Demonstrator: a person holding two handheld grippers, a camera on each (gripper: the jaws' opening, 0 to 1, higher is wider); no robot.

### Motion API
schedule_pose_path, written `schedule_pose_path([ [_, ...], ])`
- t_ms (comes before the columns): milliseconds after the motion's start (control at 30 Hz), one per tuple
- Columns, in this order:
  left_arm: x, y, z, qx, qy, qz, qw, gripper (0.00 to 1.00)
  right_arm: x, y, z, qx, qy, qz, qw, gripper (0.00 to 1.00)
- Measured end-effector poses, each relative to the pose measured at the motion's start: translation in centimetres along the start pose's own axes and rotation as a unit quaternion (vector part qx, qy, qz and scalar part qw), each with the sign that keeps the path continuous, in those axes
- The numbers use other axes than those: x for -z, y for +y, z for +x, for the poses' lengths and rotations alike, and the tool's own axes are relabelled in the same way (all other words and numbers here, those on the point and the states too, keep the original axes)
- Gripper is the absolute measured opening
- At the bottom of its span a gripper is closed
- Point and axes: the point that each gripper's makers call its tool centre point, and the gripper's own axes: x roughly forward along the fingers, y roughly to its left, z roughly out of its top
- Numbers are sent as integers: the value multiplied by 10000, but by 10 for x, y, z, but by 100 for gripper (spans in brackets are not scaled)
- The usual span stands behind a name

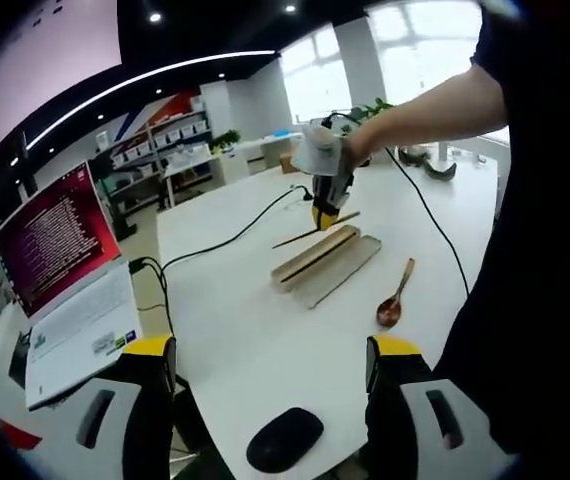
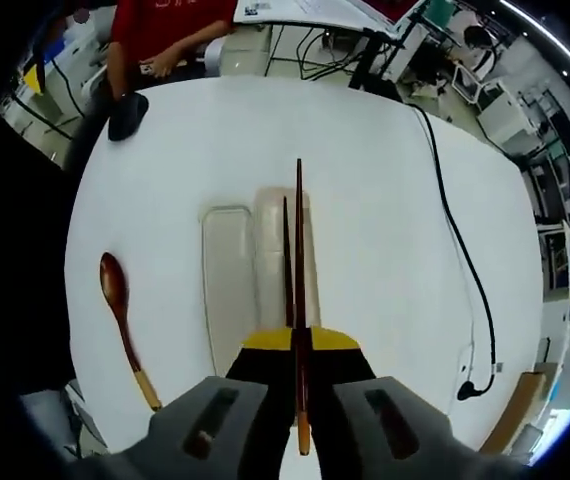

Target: Arrange the utensils inside the cutlery case until each visible utensil rests in its matching compartment.

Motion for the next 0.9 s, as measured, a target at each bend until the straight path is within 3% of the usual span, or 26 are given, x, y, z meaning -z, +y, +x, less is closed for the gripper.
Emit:
schedule_pose_path([
  [267, 2, 0, 2, -7, 39, -25, 10000, 80, 2, -5, 7, 136, 46, -17, 9999, 0],
  [900, 8, 3, 0, -113, 119, -131, 9998, 80, 2, 5, 31, 77, 136, -16, 9999, 0],
])
